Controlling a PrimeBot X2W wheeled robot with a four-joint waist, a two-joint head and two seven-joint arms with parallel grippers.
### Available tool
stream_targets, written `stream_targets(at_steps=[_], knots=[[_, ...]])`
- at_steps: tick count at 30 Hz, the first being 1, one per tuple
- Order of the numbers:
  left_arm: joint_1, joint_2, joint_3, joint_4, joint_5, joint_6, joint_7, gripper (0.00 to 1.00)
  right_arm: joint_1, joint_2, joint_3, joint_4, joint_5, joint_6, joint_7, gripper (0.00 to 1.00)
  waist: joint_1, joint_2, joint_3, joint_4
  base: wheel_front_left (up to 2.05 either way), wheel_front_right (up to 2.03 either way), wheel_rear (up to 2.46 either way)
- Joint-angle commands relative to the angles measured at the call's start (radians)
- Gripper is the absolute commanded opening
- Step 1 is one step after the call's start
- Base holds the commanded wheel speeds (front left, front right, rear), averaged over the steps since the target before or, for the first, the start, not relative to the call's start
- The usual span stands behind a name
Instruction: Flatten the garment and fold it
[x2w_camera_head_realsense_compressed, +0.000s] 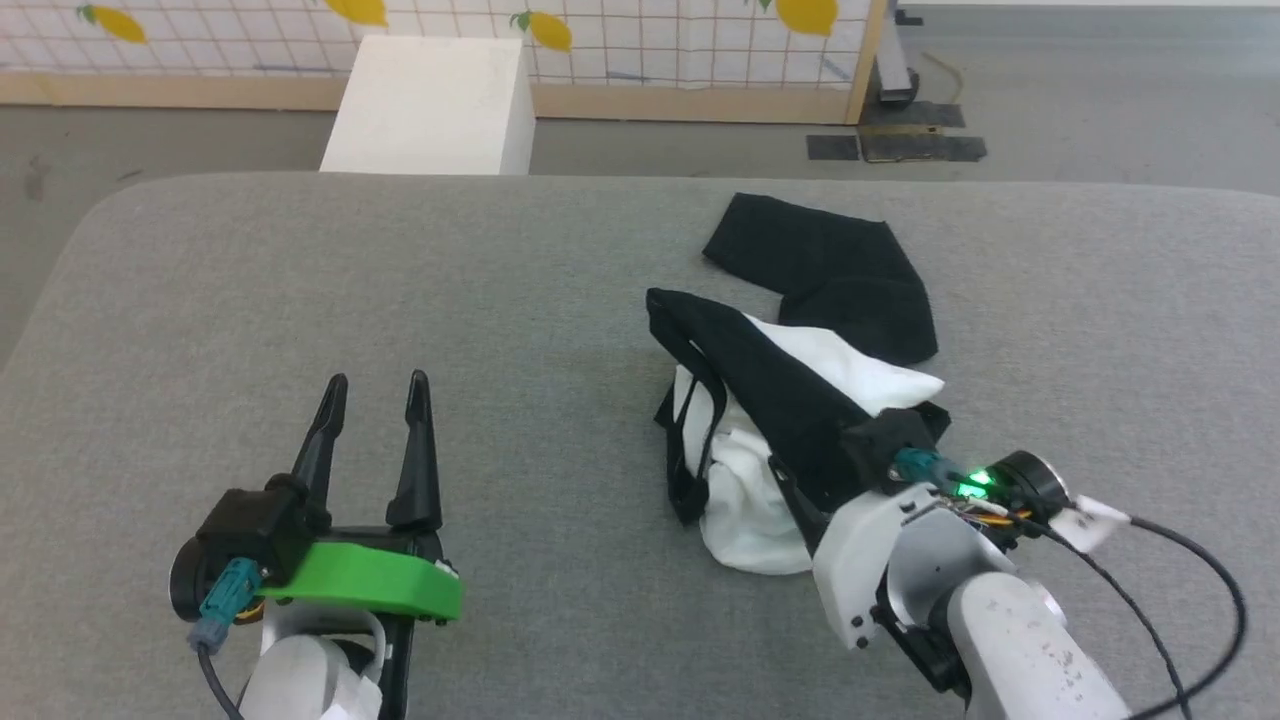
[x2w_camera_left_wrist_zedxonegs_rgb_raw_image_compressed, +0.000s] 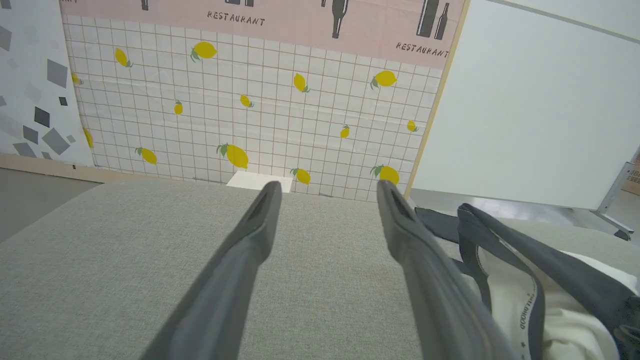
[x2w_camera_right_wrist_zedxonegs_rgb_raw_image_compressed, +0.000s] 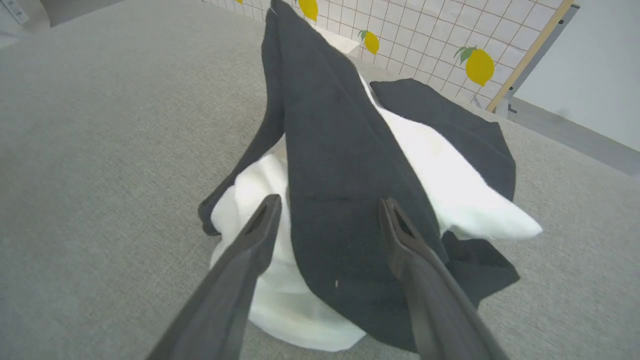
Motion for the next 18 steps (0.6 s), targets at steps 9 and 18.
stream_targets(at_steps=[9, 18], knots=[[-0.022, -0.011, 0.004, 0.015, 0.006, -0.017, -0.005, 1.0, -0.057, 0.0, -0.041, 0.037, -0.044, -0.002, 0.03, 0.0, 0.0, 0.0, 0.021, 0.033, 0.0, 0.0, 0.0], [-0.009, -0.011, 0.002, 0.016, 0.003, -0.019, -0.005, 1.0, -0.046, 0.0, -0.284, -0.115, 0.051, -0.002, -0.056, 0.0, 0.0, 0.0, -0.01, 0.006, 0.0, 0.0, 0.0]])
